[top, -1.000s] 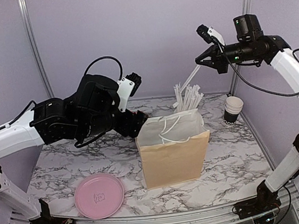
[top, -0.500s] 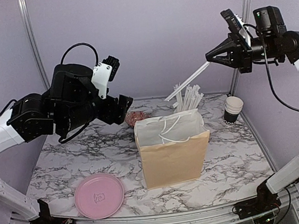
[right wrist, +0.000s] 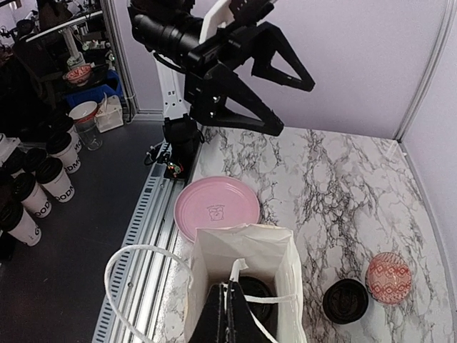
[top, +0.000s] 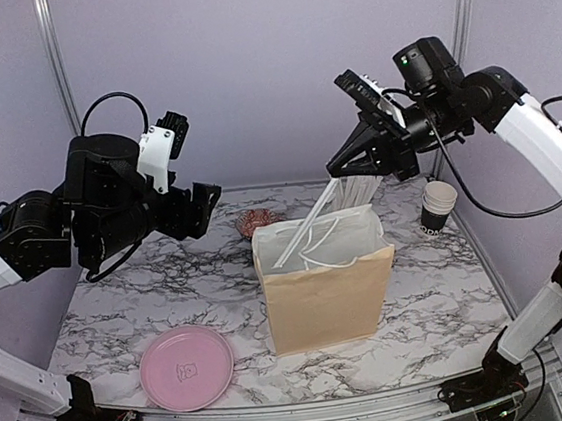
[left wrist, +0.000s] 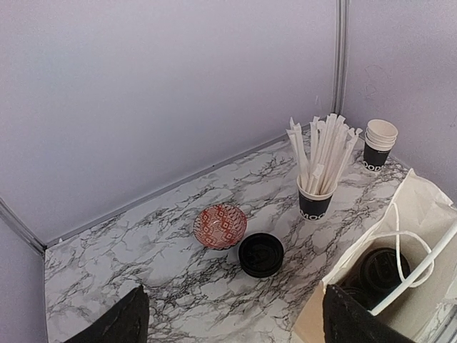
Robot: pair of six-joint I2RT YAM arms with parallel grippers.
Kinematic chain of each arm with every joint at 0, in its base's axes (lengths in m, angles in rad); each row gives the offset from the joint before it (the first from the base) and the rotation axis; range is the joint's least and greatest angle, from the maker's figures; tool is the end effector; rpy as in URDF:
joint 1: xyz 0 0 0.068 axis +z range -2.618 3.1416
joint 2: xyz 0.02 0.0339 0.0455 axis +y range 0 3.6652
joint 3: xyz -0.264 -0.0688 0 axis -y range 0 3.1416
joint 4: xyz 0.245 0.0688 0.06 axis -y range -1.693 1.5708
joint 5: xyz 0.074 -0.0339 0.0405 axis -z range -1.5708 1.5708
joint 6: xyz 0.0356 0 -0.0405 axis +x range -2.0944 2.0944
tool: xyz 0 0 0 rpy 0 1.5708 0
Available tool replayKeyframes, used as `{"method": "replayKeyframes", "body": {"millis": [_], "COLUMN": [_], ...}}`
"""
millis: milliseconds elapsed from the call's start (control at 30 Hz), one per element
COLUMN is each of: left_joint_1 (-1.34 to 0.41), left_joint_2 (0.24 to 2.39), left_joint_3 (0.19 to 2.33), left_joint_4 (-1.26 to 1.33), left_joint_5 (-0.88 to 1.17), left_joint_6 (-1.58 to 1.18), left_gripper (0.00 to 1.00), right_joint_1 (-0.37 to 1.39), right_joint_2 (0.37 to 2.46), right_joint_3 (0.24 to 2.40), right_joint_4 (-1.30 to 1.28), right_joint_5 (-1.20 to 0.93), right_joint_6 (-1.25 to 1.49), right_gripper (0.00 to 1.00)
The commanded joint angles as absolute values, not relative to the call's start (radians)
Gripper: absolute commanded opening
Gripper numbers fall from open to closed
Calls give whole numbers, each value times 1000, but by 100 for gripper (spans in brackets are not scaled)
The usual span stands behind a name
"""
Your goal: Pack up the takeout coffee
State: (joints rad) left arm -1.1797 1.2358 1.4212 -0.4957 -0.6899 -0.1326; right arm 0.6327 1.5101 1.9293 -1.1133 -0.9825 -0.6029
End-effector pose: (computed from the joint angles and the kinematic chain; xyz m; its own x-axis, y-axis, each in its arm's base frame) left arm 0.1199 -0.2313 0.4360 -0.1791 0.1669 -0.9696 0.4624 0.8841 0.0667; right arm 0.2046 0.1867 0.4716 0.0535 -0.3509 -0.9349 -0.9875 -0.1573 0.0025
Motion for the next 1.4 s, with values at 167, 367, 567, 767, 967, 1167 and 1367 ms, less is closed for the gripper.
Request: {"method": "replayKeyframes", "body": {"millis": [167, 367, 567, 767, 967, 1167, 1367], "left_joint_1": [-1174, -1167, -1157, -1155, -1154, -1154, -1152], "left_joint_2": [1224, 1234, 1246, 1245, 1237, 1228, 1238], "left_joint_3": [1396, 1388, 1383, 1372, 1347, 1325, 1317], "left_joint_4": [-496, -494, -489, -488, -486, -481, -470], "left_joint_5": [-722, -727, -720, -708, -696, -693, -689], "left_joint_6": [-129, -126, -127, -144, -168, -183, -182], "left_gripper": [85, 85, 86, 86, 86, 86, 86], "right_joint_1": [613, 354, 337, 337, 337, 337, 337], "right_joint_2": [1673, 1714, 1753, 1914, 2021, 2058, 2046], "right_joint_3": [2076, 2091, 1940, 2035, 2101, 2111, 2094], "right_joint_4": [-1153, -1018, -779, -758, -753, -740, -719], "right_joint_5": [-859, -899, -579, -514, -493, -481, -473], "right_joint_6": [-541, -391, -356, -338, -321, -316, -302], "right_gripper": [47, 44, 39, 38, 33, 20, 0]}}
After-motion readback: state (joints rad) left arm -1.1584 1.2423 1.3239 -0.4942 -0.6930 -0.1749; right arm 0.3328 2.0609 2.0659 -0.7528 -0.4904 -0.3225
